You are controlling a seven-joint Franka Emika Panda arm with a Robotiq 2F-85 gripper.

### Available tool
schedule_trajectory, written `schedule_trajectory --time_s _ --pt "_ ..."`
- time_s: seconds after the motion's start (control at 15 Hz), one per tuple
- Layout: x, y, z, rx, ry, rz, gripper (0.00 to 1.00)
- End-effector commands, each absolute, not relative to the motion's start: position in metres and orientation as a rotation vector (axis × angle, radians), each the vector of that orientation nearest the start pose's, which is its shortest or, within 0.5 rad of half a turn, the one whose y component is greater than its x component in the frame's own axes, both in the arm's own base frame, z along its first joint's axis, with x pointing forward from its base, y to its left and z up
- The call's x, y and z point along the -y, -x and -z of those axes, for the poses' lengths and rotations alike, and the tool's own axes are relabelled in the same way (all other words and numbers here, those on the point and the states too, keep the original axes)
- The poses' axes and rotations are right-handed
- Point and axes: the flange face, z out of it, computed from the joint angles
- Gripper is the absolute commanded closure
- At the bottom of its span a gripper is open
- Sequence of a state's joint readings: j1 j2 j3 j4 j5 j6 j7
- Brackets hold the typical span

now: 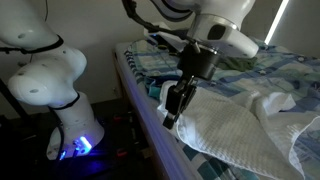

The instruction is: Unravel the towel

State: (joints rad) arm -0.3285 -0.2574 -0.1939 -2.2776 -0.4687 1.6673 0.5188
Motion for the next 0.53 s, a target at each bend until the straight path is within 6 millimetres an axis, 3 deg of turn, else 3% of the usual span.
schedule_trajectory --time_s 0.0,0.47 --pt "0.247 -0.346 -0.453 -1.521 3.173 -0.634 0.55" --pt "0.235 -0.352 -0.492 -1.47 3.185 -0.461 0.03"
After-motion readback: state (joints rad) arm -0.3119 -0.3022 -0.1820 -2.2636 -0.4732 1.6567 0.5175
